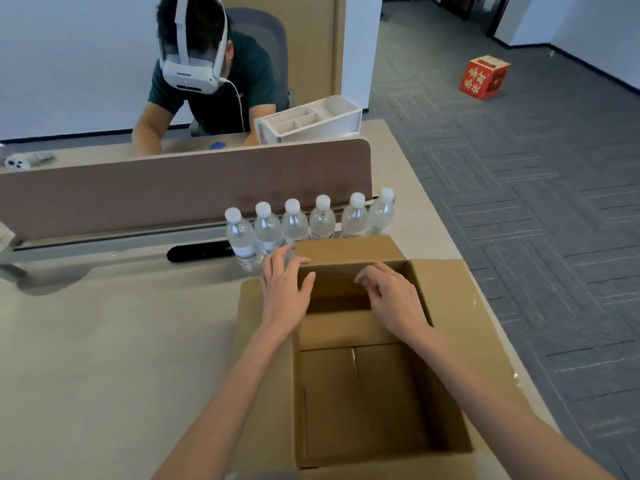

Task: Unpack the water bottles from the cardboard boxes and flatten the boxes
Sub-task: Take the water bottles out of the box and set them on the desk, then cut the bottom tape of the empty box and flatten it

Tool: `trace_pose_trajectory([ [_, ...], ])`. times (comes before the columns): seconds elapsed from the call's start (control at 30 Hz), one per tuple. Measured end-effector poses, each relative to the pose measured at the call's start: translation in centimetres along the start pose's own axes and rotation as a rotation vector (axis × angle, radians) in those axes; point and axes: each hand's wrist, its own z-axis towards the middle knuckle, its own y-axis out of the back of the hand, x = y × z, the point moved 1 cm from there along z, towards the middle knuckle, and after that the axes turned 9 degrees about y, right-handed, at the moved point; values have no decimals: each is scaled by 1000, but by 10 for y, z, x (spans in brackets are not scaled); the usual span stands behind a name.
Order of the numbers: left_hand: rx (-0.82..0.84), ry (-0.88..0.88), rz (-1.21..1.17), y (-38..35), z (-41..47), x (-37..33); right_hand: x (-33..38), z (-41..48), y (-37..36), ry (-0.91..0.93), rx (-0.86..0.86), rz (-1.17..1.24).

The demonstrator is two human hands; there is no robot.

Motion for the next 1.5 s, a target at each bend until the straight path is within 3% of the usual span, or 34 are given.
trace_pose_trajectory([
  [0.23,78,-44,55,-51,-74,-58,-63,-73,50,25,71,35],
  [0.4,183,-28,24,-83,-112,-95,-109,-109,75,29,-6,-33],
  [0.6,419,140,-61,-118,-140,-128,-157,-153,74,-96,-36,-15],
  [0.77,550,173,-52,-135,-147,-142,-185,-180,64,-216,-35,22],
  [0.93,538,194,-49,-139,-149,-142,-202,-198,45,-295,29,44],
  [1.07,494,224,-20,-143,-149,-144,-205,-199,23,-216,152,15],
  [1.23,479,253,45,-143,-149,-151,-209,-193,-14,-79,430,-90],
  [1.5,419,287,161,-152,-145,-155,-202,-192,-13,-19,254,-283],
])
